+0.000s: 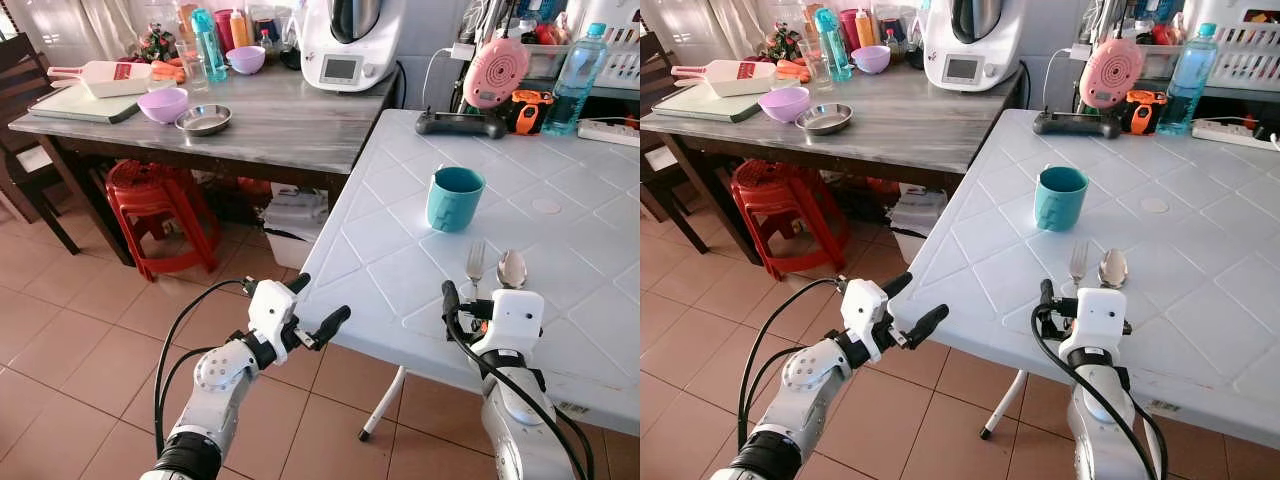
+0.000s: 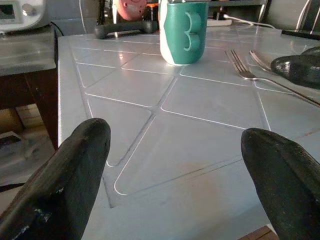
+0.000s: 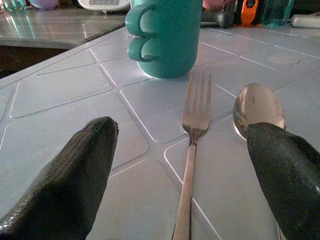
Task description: Setting the table
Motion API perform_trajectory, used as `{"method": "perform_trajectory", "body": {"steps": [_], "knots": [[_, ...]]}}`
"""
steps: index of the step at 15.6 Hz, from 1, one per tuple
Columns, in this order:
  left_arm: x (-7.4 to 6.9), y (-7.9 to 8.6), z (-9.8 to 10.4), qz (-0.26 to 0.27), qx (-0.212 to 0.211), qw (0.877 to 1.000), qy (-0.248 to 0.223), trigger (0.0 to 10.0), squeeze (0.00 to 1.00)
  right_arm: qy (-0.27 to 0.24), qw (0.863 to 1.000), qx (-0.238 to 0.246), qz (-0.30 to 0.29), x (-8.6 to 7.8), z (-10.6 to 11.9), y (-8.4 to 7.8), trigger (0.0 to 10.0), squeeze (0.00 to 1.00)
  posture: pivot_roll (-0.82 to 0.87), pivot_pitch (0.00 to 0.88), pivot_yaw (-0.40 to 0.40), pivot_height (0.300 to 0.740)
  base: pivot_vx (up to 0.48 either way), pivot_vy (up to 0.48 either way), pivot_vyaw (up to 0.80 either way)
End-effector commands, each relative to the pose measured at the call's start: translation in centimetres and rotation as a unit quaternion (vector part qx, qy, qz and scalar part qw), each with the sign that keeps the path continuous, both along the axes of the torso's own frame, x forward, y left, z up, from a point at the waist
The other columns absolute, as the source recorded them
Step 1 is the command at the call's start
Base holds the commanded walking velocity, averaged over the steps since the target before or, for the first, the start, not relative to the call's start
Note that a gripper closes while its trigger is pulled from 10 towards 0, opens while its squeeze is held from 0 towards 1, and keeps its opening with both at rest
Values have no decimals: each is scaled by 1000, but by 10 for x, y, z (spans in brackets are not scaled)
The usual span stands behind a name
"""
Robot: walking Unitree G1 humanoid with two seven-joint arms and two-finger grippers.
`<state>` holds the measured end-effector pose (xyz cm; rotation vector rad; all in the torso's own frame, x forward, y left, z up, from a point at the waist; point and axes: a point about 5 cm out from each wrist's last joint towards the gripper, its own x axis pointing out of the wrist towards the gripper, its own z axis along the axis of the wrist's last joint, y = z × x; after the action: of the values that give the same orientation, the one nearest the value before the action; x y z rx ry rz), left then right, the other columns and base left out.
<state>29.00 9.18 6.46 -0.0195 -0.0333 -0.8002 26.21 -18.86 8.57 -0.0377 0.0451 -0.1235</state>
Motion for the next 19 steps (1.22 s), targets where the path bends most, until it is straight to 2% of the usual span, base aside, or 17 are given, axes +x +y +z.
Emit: {"method": "perform_trajectory", "body": {"steps": [1, 4, 6, 10, 14, 19], "knots": [[0, 3, 3, -7, 2, 1000, -7, 10000, 0, 4, 1000, 5, 2, 3, 1, -1, 10000, 0, -61, 0, 78, 740, 0, 0, 0], [-1, 0, 3, -17, 2, 1000, -9, 10000, 0, 8, 1000, 12, -5, 5, 1, -8, 10000, 0, -70, 0, 77, 740, 0, 0, 0], [-1, -2, 4, -30, 19, 999, -18, 10000, 0, 20, 999, 26, -1, 6, -2, -10, 10000, 0, -71, 0, 75, 740, 0, 0, 0], [-1, -5, 4, -35, 16, 999, -16, 10000, 0, 27, 999, 39, 14, 14, -2, -7, 10000, 0, -72, 0, 75, 740, 0, 0, 0], [-8, -9, 0, -68, 27, 997, -17, 10000, 0, 39, 998, 42, 30, 24, -1, -1, 10000, 0, -68, 0, 73, 740, 0, 0, 0], [-9, -9, 1, -68, 25, 997, -18, 10000, 0, 65, 996, 45, 28, 20, -10, -2, 10000, 0, -65, 0, 73, 740, 0, 0, 0]]}}
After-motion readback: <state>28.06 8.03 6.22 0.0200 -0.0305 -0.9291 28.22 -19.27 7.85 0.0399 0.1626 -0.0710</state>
